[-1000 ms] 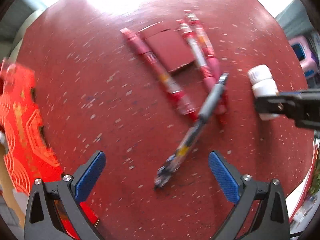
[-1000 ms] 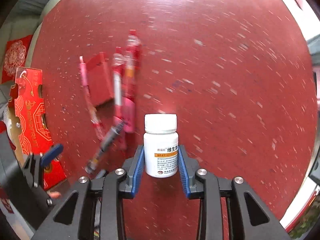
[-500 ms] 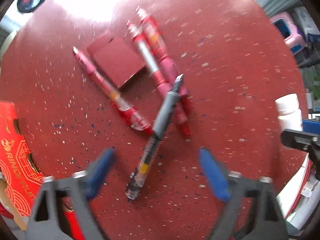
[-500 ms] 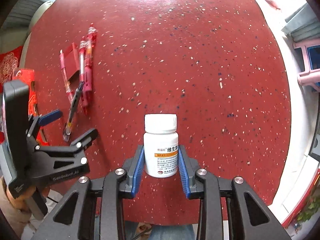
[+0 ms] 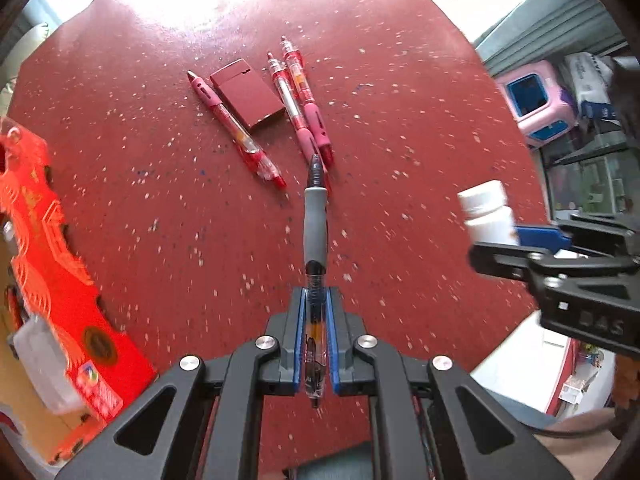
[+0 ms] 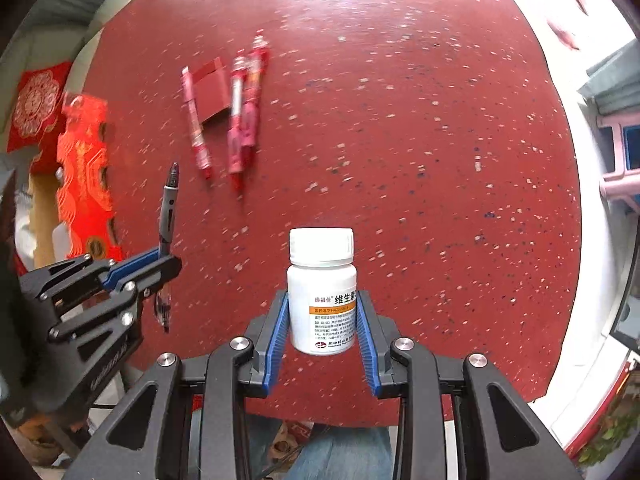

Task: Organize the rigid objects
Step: 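Carry the black-grey pen and the pill bottle with both tools over the box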

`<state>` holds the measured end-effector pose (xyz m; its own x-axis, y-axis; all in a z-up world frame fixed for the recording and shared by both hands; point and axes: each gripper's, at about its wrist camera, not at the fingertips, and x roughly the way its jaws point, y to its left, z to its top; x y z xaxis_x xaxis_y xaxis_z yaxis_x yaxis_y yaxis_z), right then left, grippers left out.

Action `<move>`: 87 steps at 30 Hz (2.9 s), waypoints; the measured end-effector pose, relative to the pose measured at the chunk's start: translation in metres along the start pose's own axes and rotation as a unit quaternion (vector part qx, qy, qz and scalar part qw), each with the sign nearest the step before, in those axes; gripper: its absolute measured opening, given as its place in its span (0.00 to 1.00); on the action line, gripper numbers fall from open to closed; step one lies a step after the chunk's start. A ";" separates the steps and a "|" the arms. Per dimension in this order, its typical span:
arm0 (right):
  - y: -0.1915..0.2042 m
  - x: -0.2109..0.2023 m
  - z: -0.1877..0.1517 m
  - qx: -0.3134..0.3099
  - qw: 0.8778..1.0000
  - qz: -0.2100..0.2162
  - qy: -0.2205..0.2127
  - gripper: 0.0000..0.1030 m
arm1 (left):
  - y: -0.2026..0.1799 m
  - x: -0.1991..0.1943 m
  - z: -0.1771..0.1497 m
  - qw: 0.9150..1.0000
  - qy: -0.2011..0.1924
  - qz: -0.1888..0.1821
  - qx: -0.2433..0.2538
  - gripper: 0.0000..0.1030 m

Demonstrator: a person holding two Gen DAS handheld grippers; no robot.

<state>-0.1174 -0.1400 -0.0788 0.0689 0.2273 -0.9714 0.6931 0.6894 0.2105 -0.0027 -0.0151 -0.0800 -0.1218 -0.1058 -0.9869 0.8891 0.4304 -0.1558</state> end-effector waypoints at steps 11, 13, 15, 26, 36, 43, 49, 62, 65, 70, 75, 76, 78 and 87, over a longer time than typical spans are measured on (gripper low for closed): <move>0.040 -0.007 0.003 -0.047 0.999 -0.023 0.007 0.33 | 0.009 -0.047 -0.049 0.999 -0.027 -0.013 0.020 0.10; 0.043 -0.011 0.005 -0.051 0.998 -0.029 0.004 0.33 | 0.017 -0.059 -0.049 0.999 -0.037 -0.017 0.016 0.10; 0.052 -0.012 0.008 -0.054 0.998 -0.036 0.001 0.33 | 0.024 -0.050 -0.038 0.999 -0.048 -0.021 0.012 0.10; 0.083 -0.034 0.027 -0.076 0.995 -0.058 -0.026 0.33 | 0.055 -0.065 -0.018 0.991 -0.120 -0.035 -0.040 0.10; 0.138 -0.045 0.043 -0.128 0.989 -0.064 -0.045 0.33 | 0.095 -0.078 -0.031 0.984 -0.151 -0.028 -0.095 0.10; 0.181 -0.042 0.046 -0.170 0.982 -0.064 -0.046 0.33 | 0.130 -0.091 -0.043 0.975 -0.172 -0.019 -0.141 0.10; 0.219 -0.037 0.046 -0.209 0.975 -0.061 -0.043 0.33 | 0.164 -0.106 -0.058 0.963 -0.192 -0.004 -0.189 0.10; 0.306 -0.023 0.032 -0.294 0.954 -0.034 -0.037 0.33 | 0.243 -0.128 -0.104 0.928 -0.206 0.057 -0.306 0.10; 0.325 -0.018 0.031 -0.314 0.948 -0.028 -0.034 0.33 | 0.259 -0.128 -0.113 0.921 -0.199 0.076 -0.325 0.10; 0.351 -0.011 0.033 -0.340 0.940 -0.022 -0.031 0.33 | 0.282 -0.128 -0.122 0.913 -0.193 0.087 -0.349 0.10; 0.371 -0.015 0.042 -0.355 0.934 -0.017 -0.039 0.33 | 0.295 -0.128 -0.121 0.908 -0.192 0.096 -0.360 0.10; 0.376 -0.016 0.045 -0.357 0.933 -0.017 -0.041 0.33 | 0.297 -0.128 -0.119 0.907 -0.191 0.098 -0.362 0.10; 0.382 -0.017 0.048 -0.361 0.932 -0.017 -0.043 0.33 | 0.300 -0.127 -0.116 0.906 -0.189 0.100 -0.364 0.10; 0.398 -0.015 0.066 -0.360 0.932 -0.015 -0.045 0.33 | 0.312 -0.121 -0.098 0.907 -0.177 0.106 -0.367 0.10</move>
<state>0.2048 0.0861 0.0123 0.1400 0.1651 -0.9763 0.0370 0.9844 0.1718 0.2461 0.2197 -0.0135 0.2821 -0.1765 -0.9430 0.3273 0.9417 -0.0784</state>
